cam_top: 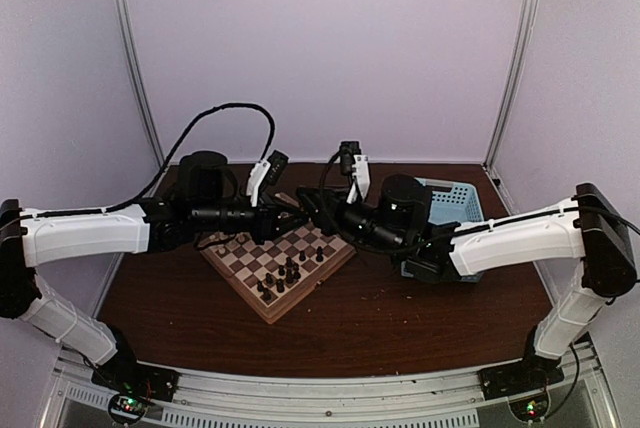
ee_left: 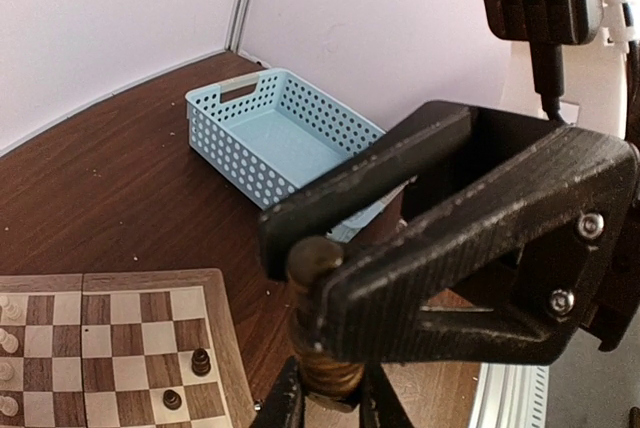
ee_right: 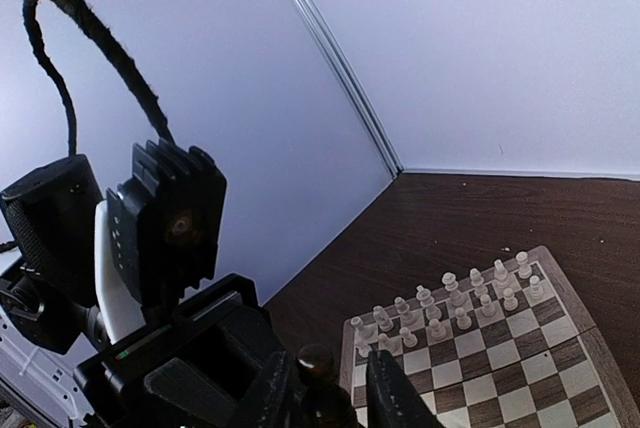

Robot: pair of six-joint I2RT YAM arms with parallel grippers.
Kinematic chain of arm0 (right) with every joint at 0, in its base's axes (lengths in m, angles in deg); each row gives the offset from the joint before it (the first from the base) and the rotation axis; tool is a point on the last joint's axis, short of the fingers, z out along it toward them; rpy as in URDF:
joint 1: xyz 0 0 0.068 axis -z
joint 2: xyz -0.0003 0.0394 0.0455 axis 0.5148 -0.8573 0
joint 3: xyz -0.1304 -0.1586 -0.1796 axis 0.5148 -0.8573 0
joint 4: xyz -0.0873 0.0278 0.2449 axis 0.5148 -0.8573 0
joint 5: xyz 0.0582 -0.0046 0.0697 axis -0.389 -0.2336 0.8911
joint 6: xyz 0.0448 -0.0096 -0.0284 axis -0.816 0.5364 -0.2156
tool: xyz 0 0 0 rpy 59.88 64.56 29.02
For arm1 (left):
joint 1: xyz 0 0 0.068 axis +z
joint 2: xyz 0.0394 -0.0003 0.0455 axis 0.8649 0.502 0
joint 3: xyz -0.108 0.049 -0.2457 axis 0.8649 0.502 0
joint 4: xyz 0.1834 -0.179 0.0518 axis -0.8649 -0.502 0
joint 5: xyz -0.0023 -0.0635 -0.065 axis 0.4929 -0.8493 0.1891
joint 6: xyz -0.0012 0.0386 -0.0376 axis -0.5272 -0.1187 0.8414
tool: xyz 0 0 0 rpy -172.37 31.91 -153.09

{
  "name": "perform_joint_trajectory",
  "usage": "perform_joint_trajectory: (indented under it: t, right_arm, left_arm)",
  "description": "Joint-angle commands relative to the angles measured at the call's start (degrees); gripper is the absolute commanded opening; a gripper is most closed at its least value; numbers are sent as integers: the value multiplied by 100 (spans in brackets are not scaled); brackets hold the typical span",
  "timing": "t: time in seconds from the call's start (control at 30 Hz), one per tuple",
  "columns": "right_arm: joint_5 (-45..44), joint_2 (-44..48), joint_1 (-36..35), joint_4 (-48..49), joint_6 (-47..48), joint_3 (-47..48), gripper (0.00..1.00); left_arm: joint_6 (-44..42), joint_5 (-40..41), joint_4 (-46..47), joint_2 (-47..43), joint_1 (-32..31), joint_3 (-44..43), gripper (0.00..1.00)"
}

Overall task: Set up the chess pieces on the board
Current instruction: Pick up the chess piece from the storage box.

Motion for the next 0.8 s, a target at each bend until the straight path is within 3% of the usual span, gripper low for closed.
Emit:
perform_joint_trajectory:
  t: [0.0,0.2,0.37,0.77]
  right_arm:
    - [-50,391,-18,-454,190,-88,30]
    - [36,856,25,-1707,382,90,50]
    - [979,1129,391,-4124,548,1029,48]
    - [2014,719,615,-6502,1201,2347,45]
  left_arm:
    - [-350,168,53,-129,1,-54,12]
    - [-857,290,-199,-123,1,-25,12]
    - [-1221,239,-108,-112,1,150,12]
    - [-1484,-306,-91,-29,-7,108,12]
